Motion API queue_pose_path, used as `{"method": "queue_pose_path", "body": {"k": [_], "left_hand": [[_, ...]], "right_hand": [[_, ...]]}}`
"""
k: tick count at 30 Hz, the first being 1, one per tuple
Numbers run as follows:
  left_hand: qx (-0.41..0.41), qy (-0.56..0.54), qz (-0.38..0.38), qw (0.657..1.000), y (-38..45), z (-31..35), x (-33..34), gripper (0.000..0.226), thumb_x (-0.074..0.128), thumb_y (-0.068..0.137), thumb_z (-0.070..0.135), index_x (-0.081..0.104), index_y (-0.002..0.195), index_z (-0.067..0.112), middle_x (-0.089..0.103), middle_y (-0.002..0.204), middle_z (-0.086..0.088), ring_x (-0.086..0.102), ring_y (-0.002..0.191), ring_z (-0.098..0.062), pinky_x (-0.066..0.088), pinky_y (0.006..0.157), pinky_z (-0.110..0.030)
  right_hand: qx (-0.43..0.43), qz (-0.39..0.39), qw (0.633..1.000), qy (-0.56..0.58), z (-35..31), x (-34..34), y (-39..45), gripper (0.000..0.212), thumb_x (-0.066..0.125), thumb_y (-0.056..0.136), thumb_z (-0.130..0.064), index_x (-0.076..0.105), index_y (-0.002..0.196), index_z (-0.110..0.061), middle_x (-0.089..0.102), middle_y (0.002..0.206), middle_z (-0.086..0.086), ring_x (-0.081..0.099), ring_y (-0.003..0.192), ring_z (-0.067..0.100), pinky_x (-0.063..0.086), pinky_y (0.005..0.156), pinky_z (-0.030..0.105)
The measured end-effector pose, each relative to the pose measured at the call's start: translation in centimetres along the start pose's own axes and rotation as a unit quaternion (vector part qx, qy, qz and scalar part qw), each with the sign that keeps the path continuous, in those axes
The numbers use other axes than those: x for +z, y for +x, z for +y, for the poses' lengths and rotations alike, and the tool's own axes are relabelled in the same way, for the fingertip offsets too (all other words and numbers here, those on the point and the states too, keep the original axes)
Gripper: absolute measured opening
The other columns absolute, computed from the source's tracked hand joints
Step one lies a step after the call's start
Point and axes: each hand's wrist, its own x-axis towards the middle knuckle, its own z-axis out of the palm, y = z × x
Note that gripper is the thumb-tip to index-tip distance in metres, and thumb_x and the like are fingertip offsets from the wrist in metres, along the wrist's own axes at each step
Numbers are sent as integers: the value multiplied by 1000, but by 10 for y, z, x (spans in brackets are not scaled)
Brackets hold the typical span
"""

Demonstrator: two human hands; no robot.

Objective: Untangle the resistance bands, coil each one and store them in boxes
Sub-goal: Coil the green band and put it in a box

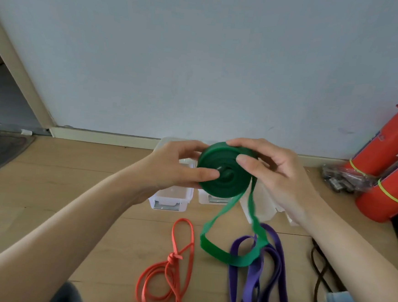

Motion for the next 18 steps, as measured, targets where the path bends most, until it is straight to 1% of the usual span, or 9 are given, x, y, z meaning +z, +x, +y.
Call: {"method": "queue_pose_path", "body": {"k": [2, 4, 6, 8, 11, 13, 14, 16, 18], "left_hand": [[0, -6, 36, 999, 2, -3, 3, 31, 76, 71, 17, 68, 100, 15, 67, 109, -6, 70, 88, -15, 54, 69, -18], [9, -32, 52, 998, 2, -4, 3, 34, 76, 65, 21, 68, 96, 13, 67, 108, -5, 70, 88, -15, 54, 69, -19], [15, -86, 69, 994, 1, -2, -1, 40, 75, 60, 25, 67, 96, 10, 66, 111, -8, 70, 90, -18, 55, 72, -21], [25, -139, 90, 986, 3, 0, -4, 44, 74, 59, 24, 66, 98, 5, 63, 116, -13, 69, 92, -22, 56, 72, -23], [25, -174, 97, 980, 3, -2, 0, 50, 73, 62, 23, 63, 106, 2, 61, 119, -16, 68, 96, -24, 56, 75, -25], [8, -125, 86, 988, 2, -4, 0, 45, 73, 65, 24, 63, 106, 8, 64, 117, -8, 68, 97, -17, 56, 78, -26], [4, -54, 74, 996, 2, -4, -3, 41, 75, 68, 24, 64, 105, 13, 66, 114, -1, 68, 96, -12, 55, 79, -25], [6, 76, 32, 997, 1, -3, -8, 38, 77, 71, 20, 63, 106, 26, 68, 108, 11, 66, 94, -2, 50, 77, -17], [22, 142, -2, 990, 2, -2, -6, 37, 78, 71, 17, 64, 102, 31, 69, 101, 15, 64, 89, 6, 48, 71, -7]], "right_hand": [[0, -6, 1000, -27, 2, 3, 1, 25, 60, 88, -10, 66, 104, -28, 68, 102, -5, 64, 96, 9, 52, 79, 20], [25, 0, 1000, 1, 4, 2, 2, 28, 66, 81, -23, 60, 107, -30, 67, 104, -8, 64, 95, 8, 53, 80, 21], [55, 21, 998, 31, 6, 0, 3, 45, 71, 67, -37, 55, 108, -28, 64, 105, -9, 66, 92, 8, 53, 78, 23], [60, 46, 996, 45, 8, 0, 5, 48, 72, 60, -38, 57, 104, -24, 68, 100, -8, 67, 88, 9, 53, 75, 22], [45, 75, 995, 46, 8, 1, 6, 41, 72, 63, -35, 61, 100, -21, 71, 94, -8, 68, 86, 10, 53, 75, 19], [39, 71, 996, 25, 8, -2, 6, 35, 74, 67, -27, 62, 100, -20, 72, 93, -6, 67, 89, 7, 53, 78, 18], [33, 55, 998, -1, 7, -4, 6, 33, 75, 70, -21, 63, 100, -20, 71, 94, -6, 66, 91, 5, 52, 80, 18], [23, -5, 995, -96, 5, -7, 4, 31, 75, 75, -14, 62, 102, -21, 68, 98, -11, 62, 95, -2, 49, 83, 13], [4, -70, 976, -205, 6, -4, 3, 33, 74, 77, -14, 62, 107, -19, 65, 100, -17, 59, 97, -4, 46, 87, 13]]}}
